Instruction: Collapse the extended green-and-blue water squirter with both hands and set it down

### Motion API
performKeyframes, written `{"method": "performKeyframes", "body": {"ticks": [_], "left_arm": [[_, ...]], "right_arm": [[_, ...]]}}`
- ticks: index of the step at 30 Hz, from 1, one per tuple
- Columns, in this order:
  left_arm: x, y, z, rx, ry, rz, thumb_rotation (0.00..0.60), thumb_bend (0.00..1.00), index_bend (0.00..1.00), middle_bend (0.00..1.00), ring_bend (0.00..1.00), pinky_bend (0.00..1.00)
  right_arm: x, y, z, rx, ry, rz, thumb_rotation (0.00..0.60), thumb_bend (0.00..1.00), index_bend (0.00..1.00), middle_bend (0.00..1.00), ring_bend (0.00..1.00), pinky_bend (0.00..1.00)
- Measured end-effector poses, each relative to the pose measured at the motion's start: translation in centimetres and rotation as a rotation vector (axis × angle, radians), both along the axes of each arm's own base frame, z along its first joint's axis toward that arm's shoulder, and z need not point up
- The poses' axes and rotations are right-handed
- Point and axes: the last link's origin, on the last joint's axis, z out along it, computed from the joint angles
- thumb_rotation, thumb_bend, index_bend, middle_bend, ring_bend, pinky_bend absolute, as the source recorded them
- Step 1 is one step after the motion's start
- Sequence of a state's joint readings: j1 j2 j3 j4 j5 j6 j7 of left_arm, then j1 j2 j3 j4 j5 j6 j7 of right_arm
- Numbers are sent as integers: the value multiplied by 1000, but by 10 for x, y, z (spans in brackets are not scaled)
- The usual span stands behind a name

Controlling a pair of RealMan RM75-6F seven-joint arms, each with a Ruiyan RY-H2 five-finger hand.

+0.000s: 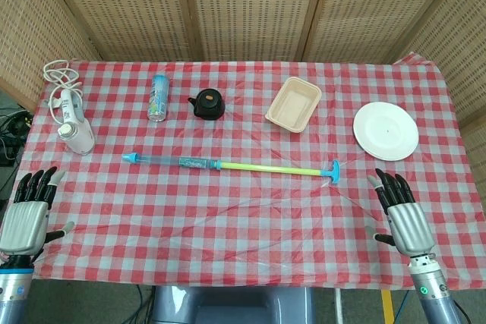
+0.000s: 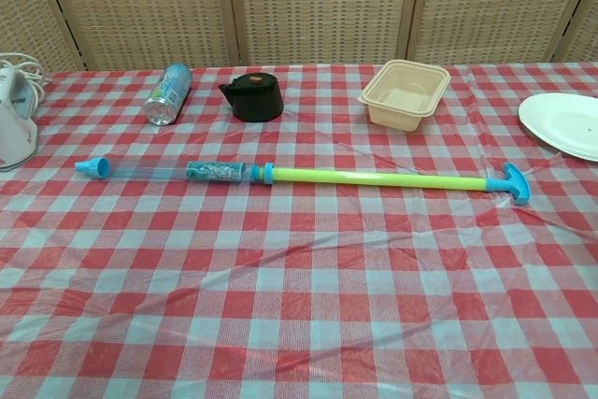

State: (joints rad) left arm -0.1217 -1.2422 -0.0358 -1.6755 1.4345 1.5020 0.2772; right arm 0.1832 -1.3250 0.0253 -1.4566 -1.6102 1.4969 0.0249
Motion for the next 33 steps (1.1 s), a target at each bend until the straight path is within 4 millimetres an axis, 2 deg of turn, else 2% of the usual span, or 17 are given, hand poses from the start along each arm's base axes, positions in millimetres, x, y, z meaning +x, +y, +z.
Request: {"method": "performKeyframes", "body": {"ticks": [16,19,22,25,30,33], "left_arm": [[-1,-1,7,10,-14,5,600,86,0,0,0,0],[-1,-1,9,14,-18,7,600,87,0,0,0,0],[-1,-1,11,14,-17,9,600,87,0,0,0,0],[-1,0,13,12,-18,13,600,87,0,0,0,0],[-1,2,15,14,-23,20,600,89,0,0,0,0],[-2,3,15,13,-26,28,600,89,0,0,0,0]], "right_arm": [[-1,-4,-3,19,2,-31,600,94,1,0,0,0],[-1,-7,-2,18,-4,-36,600,92,24,0,0,0],[2,-12,-1,17,-10,-35,600,91,90,2,0,0],[9,-21,1,5,-14,-24,600,100,160,59,20,0],[21,-39,6,-21,-11,-7,600,108,192,132,91,0],[26,-53,5,-18,4,-16,600,118,210,229,199,28]]}}
